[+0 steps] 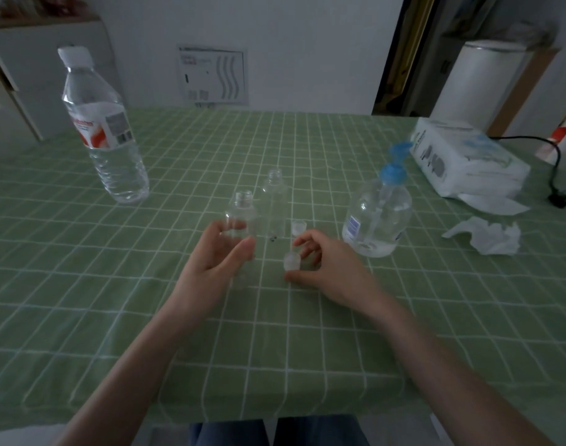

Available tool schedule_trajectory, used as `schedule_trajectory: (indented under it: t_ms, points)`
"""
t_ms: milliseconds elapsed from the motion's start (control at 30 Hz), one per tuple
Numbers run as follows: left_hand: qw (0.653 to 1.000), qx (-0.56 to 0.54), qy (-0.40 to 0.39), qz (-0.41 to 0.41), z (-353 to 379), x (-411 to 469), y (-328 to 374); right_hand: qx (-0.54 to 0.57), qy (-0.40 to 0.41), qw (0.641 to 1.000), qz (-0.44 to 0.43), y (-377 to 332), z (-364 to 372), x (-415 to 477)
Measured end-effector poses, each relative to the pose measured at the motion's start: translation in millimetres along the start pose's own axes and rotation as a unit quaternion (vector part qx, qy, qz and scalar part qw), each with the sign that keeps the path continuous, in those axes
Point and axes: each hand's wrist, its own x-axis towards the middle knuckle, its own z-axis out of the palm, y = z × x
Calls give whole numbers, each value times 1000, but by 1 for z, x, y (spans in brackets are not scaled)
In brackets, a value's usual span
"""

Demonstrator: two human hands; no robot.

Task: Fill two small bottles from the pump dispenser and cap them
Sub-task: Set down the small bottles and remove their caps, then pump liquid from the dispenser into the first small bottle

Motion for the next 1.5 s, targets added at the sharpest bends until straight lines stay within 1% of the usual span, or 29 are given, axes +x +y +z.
schedule_trajectory:
  t_ms: [100, 167, 233, 300, 367, 500, 567, 633, 700, 967, 1100, 1200, 1333, 1500]
  points:
    - [1000, -1, -16, 11, 8, 1, 11, 22, 16, 1000, 3, 1, -14, -8]
    - [999, 4, -36, 21, 18, 4, 20, 28, 41, 999, -2, 2, -30, -15]
    - [998, 2, -61, 22, 31, 11, 27, 59, 77, 995, 0, 7, -50, -23]
    - [996, 0, -86, 12, 46, 20, 32, 93, 106, 990, 21, 14, -70, -30]
    - [994, 23, -106, -7, 62, 30, 38, 112, 135, 983, 48, 23, -87, -32]
    - [989, 48, -130, -44, 90, 53, 41, 117, 213, 966, 89, 39, -118, -22]
    - [986, 58, -144, -53, 100, 63, 39, 119, 264, 952, 102, 43, -132, -10]
    - [985, 50, -151, -59, 108, 69, 39, 121, 292, 942, 113, 45, -143, 3]
    - [985, 33, -155, -62, 111, 72, 41, 122, 287, 943, 117, 44, -150, 16]
    - [984, -4, -166, -67, 107, 71, 55, 111, 218, 964, 108, 26, -163, 65]
    - [985, -10, -162, -63, 107, 73, 58, 115, 162, 973, 118, 11, -165, 87]
    - [986, -16, -158, -57, 109, 75, 59, 88, 113, 982, 127, 1, -163, 98]
    - [987, -32, -152, -49, 110, 76, 57, 41, 67, 987, 138, -5, -157, 107]
    - [983, -58, -167, -50, 110, 75, 55, -24, 45, 986, 161, -7, -153, 108]
